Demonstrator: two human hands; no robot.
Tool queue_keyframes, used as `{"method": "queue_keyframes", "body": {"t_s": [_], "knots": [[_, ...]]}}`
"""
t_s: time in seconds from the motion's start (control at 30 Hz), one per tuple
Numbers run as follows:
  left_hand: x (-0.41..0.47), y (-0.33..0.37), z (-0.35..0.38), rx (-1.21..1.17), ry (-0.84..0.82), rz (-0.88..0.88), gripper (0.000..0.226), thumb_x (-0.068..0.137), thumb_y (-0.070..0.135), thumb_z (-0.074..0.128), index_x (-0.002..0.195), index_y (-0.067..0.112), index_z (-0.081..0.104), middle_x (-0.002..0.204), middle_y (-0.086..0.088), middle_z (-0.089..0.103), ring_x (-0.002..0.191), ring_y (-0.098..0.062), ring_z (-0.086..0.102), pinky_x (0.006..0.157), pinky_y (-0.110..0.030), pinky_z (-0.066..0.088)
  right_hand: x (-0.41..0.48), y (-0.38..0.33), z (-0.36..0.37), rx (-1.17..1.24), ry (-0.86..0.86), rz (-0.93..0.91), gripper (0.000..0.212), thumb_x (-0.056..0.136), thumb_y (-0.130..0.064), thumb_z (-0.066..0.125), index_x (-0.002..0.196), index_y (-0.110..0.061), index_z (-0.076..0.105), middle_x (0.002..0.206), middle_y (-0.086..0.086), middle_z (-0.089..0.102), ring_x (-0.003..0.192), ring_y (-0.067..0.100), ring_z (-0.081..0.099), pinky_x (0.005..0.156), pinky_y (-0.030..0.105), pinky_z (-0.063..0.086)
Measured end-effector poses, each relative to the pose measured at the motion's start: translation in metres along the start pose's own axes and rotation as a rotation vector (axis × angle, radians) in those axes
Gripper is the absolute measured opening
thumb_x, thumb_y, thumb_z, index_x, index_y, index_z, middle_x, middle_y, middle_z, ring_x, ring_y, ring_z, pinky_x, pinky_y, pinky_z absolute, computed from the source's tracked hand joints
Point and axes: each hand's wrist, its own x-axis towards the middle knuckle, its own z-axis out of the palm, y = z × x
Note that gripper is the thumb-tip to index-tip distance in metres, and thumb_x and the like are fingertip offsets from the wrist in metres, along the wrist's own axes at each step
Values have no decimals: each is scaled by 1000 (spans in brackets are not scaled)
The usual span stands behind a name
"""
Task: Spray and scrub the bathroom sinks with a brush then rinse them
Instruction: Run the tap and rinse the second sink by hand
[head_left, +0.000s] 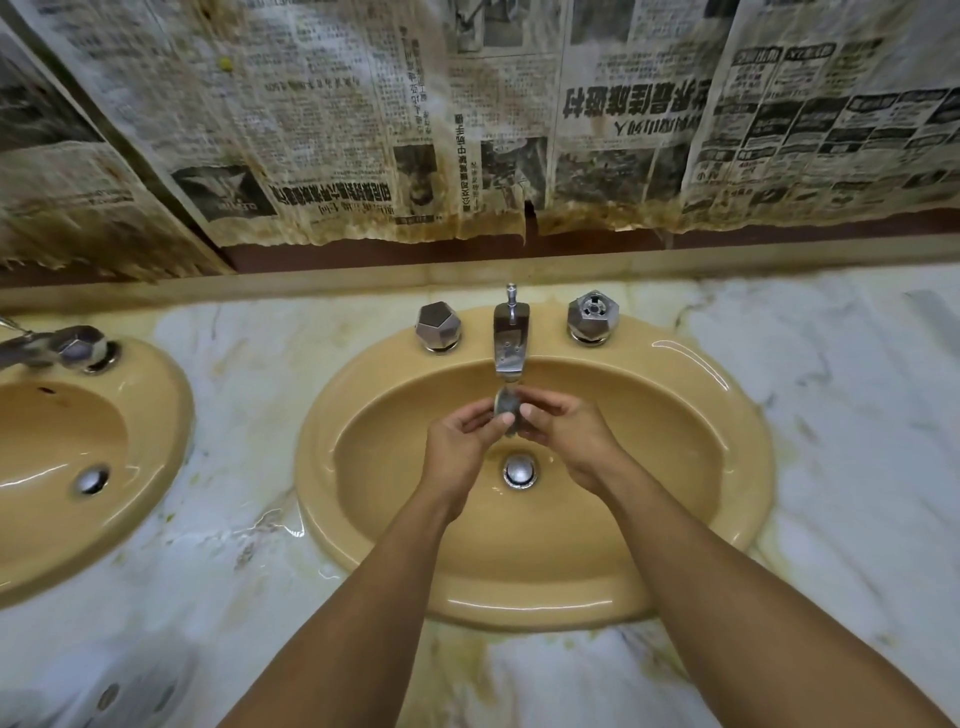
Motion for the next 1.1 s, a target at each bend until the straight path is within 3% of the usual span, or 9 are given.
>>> {"method": "queue_keyframes", "body": {"t_s": [0.1, 0.2, 0.27, 0.37, 0.57, 0.67, 0.77, 0.9, 1.1], "knots": [[2, 3, -1, -50, -13, 10, 33, 93, 4, 73, 126, 9, 72, 112, -5, 78, 97, -10, 72, 79, -21, 54, 3, -4, 5, 35, 6, -8, 28, 97, 3, 61, 110, -19, 74, 104, 4, 78, 90, 16, 73, 81, 26, 58], [8, 8, 0, -87, -19, -31, 34, 97, 8, 69, 130, 10, 70, 115, -5, 77, 107, -21, 73, 93, -36, 54, 5, -8, 6, 31, 44, -26, 28, 96, 3, 63, 105, -21, 74, 104, 1, 77, 91, 15, 73, 76, 25, 56], [12, 14, 1, -109, -42, -68, 32, 99, 10, 66, 131, 12, 69, 117, -4, 77, 110, -21, 73, 95, -39, 55, 6, -8, 4, 24, 69, -31, 29, 95, 3, 63, 112, -18, 74, 108, 3, 77, 95, 16, 73, 74, 27, 56], [15, 21, 5, -151, -65, -143, 24, 99, 12, 67, 123, 12, 71, 112, -7, 78, 105, -24, 75, 89, -38, 61, 2, -8, 0, -5, 88, -39, 31, 95, 3, 64, 118, -15, 74, 106, -1, 78, 92, 11, 73, 74, 28, 55], [19, 24, 13, -288, -20, -281, 33, 100, 15, 66, 126, -6, 66, 107, -18, 77, 92, -27, 77, 76, -36, 64, -10, -12, -7, -74, 90, -109, 36, 93, 0, 68, 105, -33, 75, 102, -12, 78, 95, 2, 72, 83, 22, 54], [21, 21, 12, -340, -23, -341, 31, 103, 19, 63, 123, -5, 67, 114, -18, 74, 104, -29, 72, 80, -39, 64, -13, -14, -4, -243, 20, -171, 44, 88, 0, 74, 116, -34, 72, 106, -16, 76, 103, 0, 69, 93, 18, 53], [26, 13, 3, -232, -85, -366, 29, 101, 22, 65, 119, 1, 72, 112, -16, 64, 101, -31, 55, 88, -44, 62, -11, -12, 0, -504, -5, -282, 50, 84, 3, 75, 119, -33, 72, 109, -25, 68, 100, -4, 65, 93, 13, 48], [28, 19, -5, -79, -107, -387, 21, 101, 23, 65, 111, 7, 73, 84, -5, 68, 85, -21, 54, 93, -36, 55, -2, -13, 1, -657, 60, -331, 37, 84, -4, 79, 116, -23, 78, 108, -9, 74, 99, 4, 66, 90, 12, 47], [30, 27, -2, -243, -50, -388, 24, 101, 14, 65, 119, -1, 69, 106, -18, 74, 95, -29, 73, 78, -41, 64, -5, -12, 5, -577, 213, -325, 17, 85, -5, 78, 98, -16, 82, 87, -13, 72, 82, -5, 66, 80, 14, 48]]}}
